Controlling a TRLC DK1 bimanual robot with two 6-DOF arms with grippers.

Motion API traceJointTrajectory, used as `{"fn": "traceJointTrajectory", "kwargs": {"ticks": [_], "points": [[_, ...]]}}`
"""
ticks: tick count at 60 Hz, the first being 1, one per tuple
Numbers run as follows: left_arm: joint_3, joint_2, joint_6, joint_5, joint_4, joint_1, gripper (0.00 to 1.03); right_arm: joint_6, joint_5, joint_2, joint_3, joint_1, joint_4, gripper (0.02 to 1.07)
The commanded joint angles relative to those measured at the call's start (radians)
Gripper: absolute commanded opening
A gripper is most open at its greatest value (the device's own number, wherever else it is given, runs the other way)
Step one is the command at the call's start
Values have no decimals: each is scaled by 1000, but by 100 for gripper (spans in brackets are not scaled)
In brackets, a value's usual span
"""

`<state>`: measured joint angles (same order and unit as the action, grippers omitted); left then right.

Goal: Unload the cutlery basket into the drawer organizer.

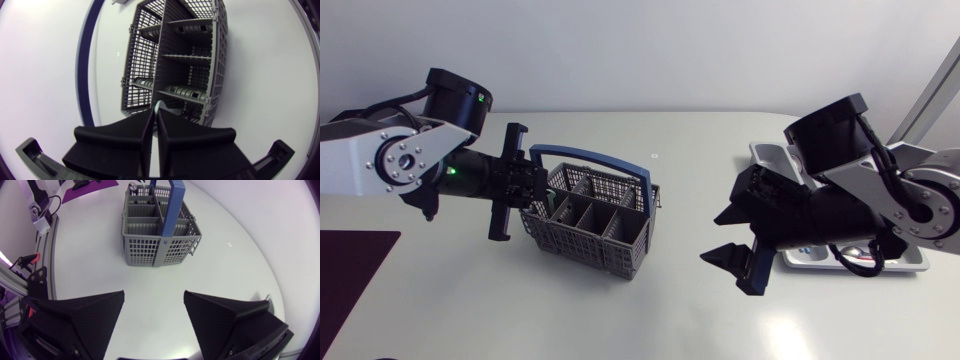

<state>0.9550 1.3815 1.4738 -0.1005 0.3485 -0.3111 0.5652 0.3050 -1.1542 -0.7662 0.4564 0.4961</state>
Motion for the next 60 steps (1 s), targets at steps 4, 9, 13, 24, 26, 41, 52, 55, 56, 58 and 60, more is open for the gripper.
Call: {"fn": "traceJointTrajectory", "kwargs": {"ticks": [4, 9, 13, 24, 26, 41, 52, 55, 56, 58, 60], "points": [[83, -25, -53, -36, 87, -11, 3, -7, -6, 36, 28, -1, 2, 88], [103, -82, -89, -51, 127, -11, 3, -10, -6, 56, 27, 1, 12, 89], [102, -145, -121, -68, 155, -16, 3, -14, -6, 71, 25, 5, 24, 89], [90, -305, -242, -68, 202, -36, 3, -31, -6, 133, 19, 21, 45, 89], [103, -337, -282, -68, 230, -42, 3, -33, -6, 145, 18, 22, 53, 89], [191, -384, -774, -33, 351, -175, 3, -79, -7, 232, 1, 76, 79, 89], [209, -295, -1072, -33, 349, -260, 3, -126, -81, 237, -10, 177, 52, 89], [214, -265, -1136, -34, 342, -270, 3, -143, -106, 231, -10, 212, 36, 89], [214, -259, -1152, -34, 337, -270, 3, -148, -113, 229, -10, 222, 30, 89], [212, -237, -1193, -33, 319, -272, 3, -160, -135, 223, -7, 249, 10, 89], [214, -223, -1230, -34, 310, -278, 3, -165, -153, 217, -2, 271, -7, 89]]}}
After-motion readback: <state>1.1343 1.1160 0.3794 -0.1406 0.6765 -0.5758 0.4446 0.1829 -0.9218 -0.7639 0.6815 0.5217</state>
